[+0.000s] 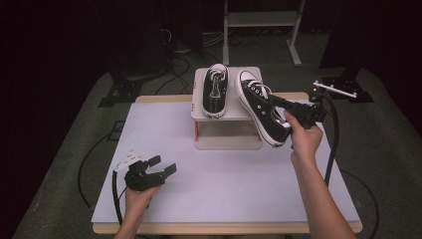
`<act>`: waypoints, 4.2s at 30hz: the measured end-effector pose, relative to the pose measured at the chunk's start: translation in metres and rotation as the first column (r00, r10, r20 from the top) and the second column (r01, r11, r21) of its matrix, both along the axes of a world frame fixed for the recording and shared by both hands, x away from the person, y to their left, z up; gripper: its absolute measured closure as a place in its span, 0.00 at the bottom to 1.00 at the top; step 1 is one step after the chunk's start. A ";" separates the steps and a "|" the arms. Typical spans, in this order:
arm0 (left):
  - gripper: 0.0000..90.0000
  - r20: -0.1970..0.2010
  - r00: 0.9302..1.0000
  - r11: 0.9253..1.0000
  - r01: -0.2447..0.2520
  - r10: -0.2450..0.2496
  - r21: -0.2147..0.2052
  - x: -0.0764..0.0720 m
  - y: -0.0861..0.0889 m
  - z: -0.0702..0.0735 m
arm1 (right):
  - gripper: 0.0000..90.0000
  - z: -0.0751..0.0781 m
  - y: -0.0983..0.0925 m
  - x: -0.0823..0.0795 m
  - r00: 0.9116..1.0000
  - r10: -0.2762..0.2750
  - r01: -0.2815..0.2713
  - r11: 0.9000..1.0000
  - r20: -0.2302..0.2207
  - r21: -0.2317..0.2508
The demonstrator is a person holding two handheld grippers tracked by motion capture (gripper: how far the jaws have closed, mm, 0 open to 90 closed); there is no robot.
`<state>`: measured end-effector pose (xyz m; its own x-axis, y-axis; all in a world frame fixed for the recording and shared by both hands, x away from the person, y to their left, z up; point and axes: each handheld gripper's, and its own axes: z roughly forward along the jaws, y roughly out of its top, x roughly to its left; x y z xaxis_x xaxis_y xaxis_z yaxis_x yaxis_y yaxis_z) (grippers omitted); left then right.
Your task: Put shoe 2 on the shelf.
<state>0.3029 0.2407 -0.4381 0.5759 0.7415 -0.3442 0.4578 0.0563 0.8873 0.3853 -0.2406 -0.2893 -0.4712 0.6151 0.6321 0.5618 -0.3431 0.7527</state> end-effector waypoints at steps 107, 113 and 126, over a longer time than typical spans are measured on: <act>0.22 0.061 0.984 0.985 0.167 -0.164 -0.046 0.047 -0.071 0.068 | 0.68 -0.047 0.013 0.012 0.995 0.074 -0.076 0.996 -0.070 -0.040; 0.23 0.061 0.984 0.985 0.168 -0.165 -0.042 0.048 -0.071 0.068 | 0.67 -0.055 0.018 0.009 0.994 0.086 -0.089 0.995 -0.065 -0.038; 0.23 0.059 0.984 0.985 0.169 -0.167 -0.036 0.050 -0.071 0.067 | 0.67 -0.050 0.039 0.015 0.993 0.108 -0.110 0.993 -0.054 -0.036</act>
